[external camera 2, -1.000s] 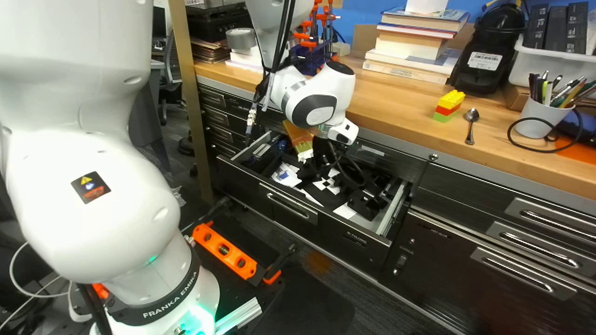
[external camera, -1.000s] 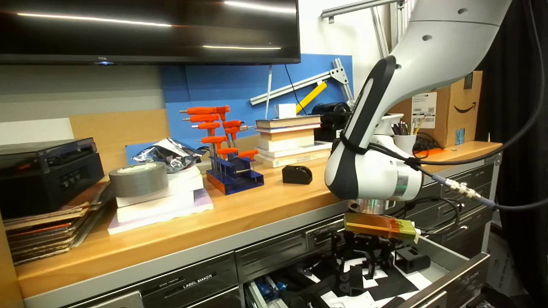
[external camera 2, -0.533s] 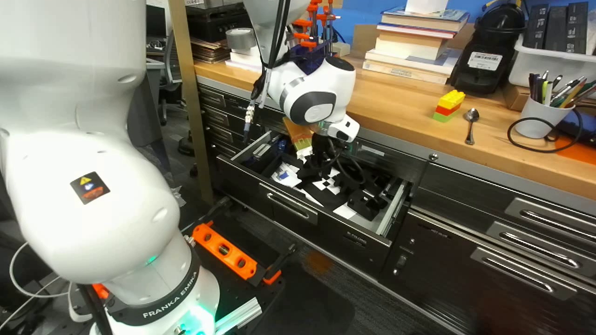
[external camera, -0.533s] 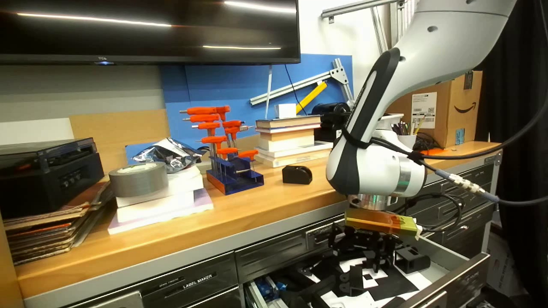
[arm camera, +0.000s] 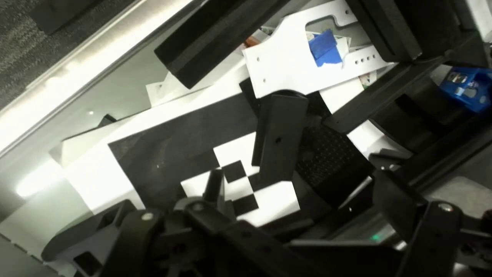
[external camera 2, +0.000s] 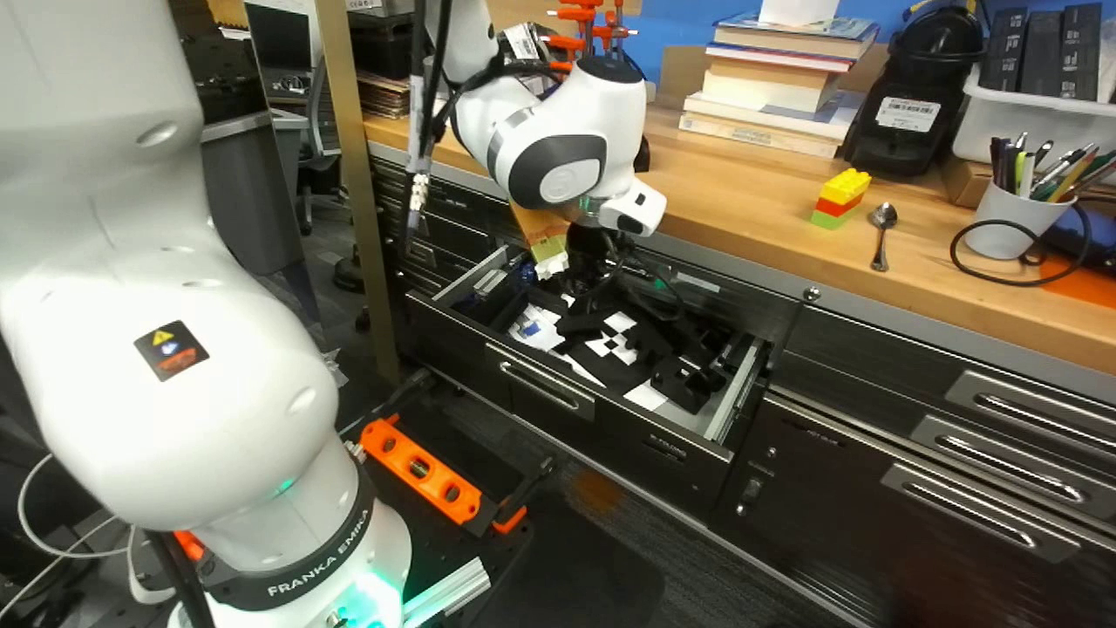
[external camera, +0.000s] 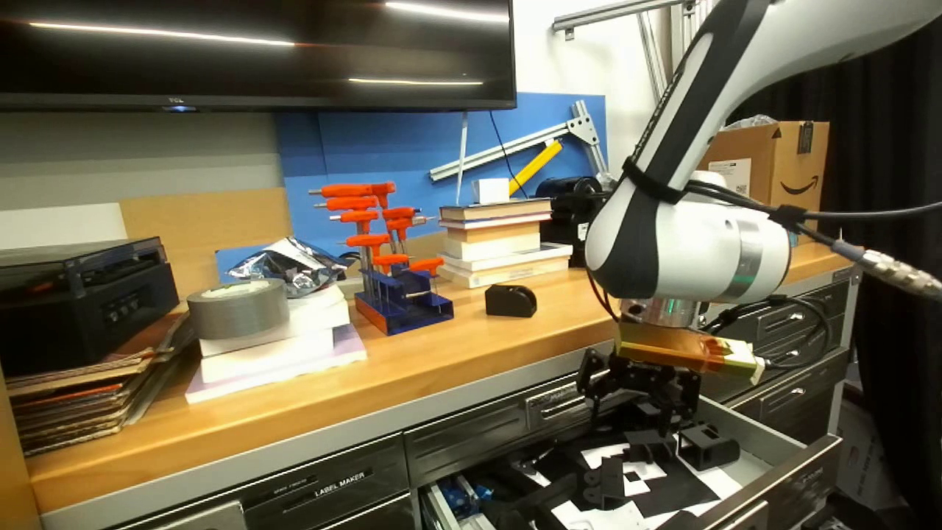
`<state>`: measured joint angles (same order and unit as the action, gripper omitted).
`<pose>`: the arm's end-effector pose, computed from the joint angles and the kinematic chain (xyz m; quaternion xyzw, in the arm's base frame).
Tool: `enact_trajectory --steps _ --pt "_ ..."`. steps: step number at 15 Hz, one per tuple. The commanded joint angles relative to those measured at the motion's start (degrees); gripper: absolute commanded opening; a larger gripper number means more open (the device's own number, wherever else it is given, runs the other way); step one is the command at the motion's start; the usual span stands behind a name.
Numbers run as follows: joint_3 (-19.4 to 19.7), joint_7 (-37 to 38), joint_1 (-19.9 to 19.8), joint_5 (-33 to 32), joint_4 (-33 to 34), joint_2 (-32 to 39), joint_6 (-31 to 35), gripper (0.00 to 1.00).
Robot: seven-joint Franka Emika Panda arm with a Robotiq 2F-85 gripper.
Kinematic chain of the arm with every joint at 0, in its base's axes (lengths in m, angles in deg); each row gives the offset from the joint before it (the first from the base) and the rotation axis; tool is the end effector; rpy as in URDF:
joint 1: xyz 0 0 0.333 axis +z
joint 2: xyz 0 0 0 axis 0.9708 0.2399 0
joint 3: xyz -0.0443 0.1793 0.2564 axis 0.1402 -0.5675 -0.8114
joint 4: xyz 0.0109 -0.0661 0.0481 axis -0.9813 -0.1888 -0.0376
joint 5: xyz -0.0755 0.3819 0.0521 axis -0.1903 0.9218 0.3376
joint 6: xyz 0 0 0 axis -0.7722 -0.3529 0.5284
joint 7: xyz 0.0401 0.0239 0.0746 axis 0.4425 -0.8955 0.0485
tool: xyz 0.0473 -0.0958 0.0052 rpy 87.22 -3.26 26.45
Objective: Put the three black pieces in the open drawer then close the drawer
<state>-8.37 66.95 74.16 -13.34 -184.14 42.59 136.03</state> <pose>0.4444 0.0015 0.2197 -0.9591 0.2679 -0.0431 0.0810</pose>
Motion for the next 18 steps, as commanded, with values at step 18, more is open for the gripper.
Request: enact_trajectory --steps 18 --pt "-22.5 15.9 -22.7 -45.1 -4.1 -27.9 3.4 1.00"
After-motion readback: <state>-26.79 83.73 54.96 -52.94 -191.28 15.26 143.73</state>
